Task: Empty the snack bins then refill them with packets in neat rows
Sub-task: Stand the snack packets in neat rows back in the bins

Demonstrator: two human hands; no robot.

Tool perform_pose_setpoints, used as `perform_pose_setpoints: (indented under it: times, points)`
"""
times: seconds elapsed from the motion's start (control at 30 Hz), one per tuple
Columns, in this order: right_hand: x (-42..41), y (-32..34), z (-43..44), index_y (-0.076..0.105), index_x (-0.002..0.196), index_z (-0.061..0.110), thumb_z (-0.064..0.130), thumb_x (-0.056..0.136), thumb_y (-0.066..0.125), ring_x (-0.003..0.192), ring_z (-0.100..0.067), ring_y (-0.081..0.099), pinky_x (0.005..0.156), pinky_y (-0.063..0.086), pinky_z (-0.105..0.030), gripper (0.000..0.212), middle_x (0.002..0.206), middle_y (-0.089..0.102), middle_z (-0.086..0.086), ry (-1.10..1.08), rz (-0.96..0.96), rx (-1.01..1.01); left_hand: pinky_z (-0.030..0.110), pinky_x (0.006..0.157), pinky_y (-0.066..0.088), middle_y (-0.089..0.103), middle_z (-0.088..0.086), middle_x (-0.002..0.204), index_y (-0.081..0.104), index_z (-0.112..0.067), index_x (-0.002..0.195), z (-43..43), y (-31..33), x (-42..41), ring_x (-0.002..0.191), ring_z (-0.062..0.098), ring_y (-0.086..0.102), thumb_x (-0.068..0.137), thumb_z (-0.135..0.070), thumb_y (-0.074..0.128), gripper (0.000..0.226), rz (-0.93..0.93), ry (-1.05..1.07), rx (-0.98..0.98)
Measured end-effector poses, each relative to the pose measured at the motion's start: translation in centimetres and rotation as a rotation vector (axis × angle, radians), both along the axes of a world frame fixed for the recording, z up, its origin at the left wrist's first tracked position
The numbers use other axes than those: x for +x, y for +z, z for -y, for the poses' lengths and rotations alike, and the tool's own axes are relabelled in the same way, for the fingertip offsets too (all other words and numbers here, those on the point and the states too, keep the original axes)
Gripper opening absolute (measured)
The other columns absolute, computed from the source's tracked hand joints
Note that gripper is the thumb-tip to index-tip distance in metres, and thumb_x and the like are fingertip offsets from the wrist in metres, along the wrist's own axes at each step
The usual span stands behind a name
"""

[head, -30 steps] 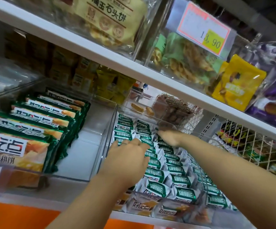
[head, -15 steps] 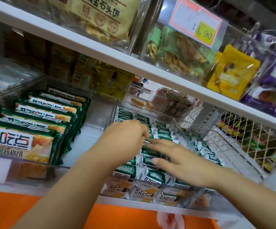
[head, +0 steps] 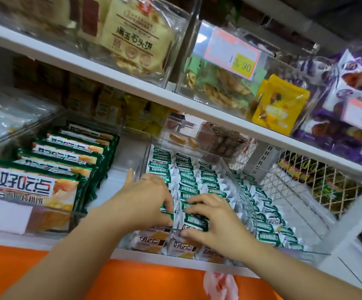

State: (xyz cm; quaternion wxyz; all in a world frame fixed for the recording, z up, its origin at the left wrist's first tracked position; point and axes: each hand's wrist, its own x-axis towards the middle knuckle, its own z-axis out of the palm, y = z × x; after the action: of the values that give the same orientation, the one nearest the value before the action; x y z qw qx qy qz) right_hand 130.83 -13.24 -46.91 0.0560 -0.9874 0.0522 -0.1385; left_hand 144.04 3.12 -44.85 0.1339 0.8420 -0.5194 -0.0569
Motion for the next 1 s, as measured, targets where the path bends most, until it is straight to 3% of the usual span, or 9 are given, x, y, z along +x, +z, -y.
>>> perform_pose_setpoints:
  times: [0.17,0.3,0.53,0.63,0.73,0.8,0.87,0.93,1.0]
  points:
    - [0.1,-0.1,-0.2,0.069,0.106,0.029,0.058,0.083,0.054,0.117,-0.009,0.045,0.101,0.032,-0.030,0.040,0.124,0.054,0.013,0.105,-0.067,-0.051,0.058,0.115,-0.001,0.043,-0.007,0.138,0.064,-0.039,0.107,0.2,-0.2,0.2,0.137,0.018,0.026,0.084,-0.046,0.066,0.024,-0.010,-0.012,-0.002]
    - [0.6,0.1,-0.3,0.073,0.100,0.026,0.053,0.085,0.056,0.112,-0.006,0.043,0.097,0.033,-0.025,0.035,0.114,0.050,0.018,0.095,-0.068,0.055,0.057,0.115,0.001,0.043,-0.008,0.138,0.064,-0.039,0.107,0.4,-0.6,0.4,0.136,0.017,0.027,0.085,-0.045,0.066,0.023,-0.017,-0.010,-0.018]
    - [1.8,0.5,-0.5,0.073,0.086,0.022,0.044,0.085,0.050,0.080,-0.012,0.050,0.075,0.039,-0.024,0.032,0.077,0.060,0.010,0.162,0.026,-0.203,0.056,0.116,0.001,0.044,-0.009,0.136,0.064,-0.037,0.107,0.3,-0.6,0.6,0.136,0.015,0.026,0.086,-0.044,0.065,0.023,-0.034,-0.014,-0.040]
    - [1.3,-0.1,-0.4,0.073,0.089,0.022,0.050,0.086,0.048,0.081,-0.010,0.049,0.074,0.039,-0.024,0.038,0.079,0.060,0.010,0.153,0.001,-0.175,0.057,0.116,0.001,0.044,-0.008,0.137,0.064,-0.037,0.108,0.4,-0.7,0.5,0.136,0.016,0.026,0.085,-0.044,0.066,0.023,-0.034,-0.017,-0.027]
    - [0.2,-0.3,-0.6,0.070,0.107,0.028,0.066,0.090,0.033,0.096,-0.003,0.046,0.086,0.037,-0.023,0.056,0.097,0.056,0.016,0.087,0.027,-0.047,0.057,0.116,0.001,0.044,-0.008,0.136,0.064,-0.036,0.108,0.3,-0.7,0.4,0.137,0.017,0.026,0.086,-0.045,0.065,0.024,-0.036,-0.019,-0.025]
    - [-0.2,0.1,-0.3,0.053,0.131,0.035,0.070,0.089,0.019,0.118,0.002,0.038,0.102,0.031,-0.022,0.064,0.122,0.046,0.024,-0.026,0.059,0.029,0.057,0.116,0.000,0.045,-0.007,0.137,0.063,-0.037,0.109,0.2,-0.5,0.5,0.137,0.017,0.026,0.087,-0.045,0.064,0.024,-0.047,-0.014,-0.054]
    - [-0.1,0.2,-0.2,0.019,0.148,0.037,0.073,0.084,0.005,0.139,0.004,0.014,0.115,0.013,-0.023,0.074,0.148,0.019,0.025,-0.121,-0.041,0.003,0.056,0.116,0.001,0.044,-0.007,0.138,0.062,-0.038,0.113,0.2,-0.3,0.7,0.138,0.017,0.025,0.090,-0.045,0.060,0.025,-0.043,0.000,-0.111]
    - [0.3,-0.2,-0.3,-0.010,0.146,0.036,0.076,0.074,-0.013,0.143,0.000,-0.011,0.116,-0.007,-0.024,0.083,0.153,-0.010,0.021,-0.171,-0.241,-0.063,0.056,0.117,0.002,0.040,-0.009,0.141,0.059,-0.039,0.120,0.2,-0.1,1.1,0.141,0.015,0.019,0.093,-0.044,0.055,0.027,0.004,0.036,-0.172]
    - [0.6,-0.2,-0.6,-0.018,0.143,0.034,0.076,0.068,-0.019,0.140,-0.003,-0.023,0.114,-0.015,-0.027,0.086,0.153,-0.019,0.016,-0.212,-0.387,-0.083,0.056,0.117,0.002,0.033,-0.009,0.146,0.054,-0.040,0.127,0.2,-0.1,1.6,0.144,0.015,0.010,0.096,-0.042,0.050,0.032,0.050,0.083,-0.209]
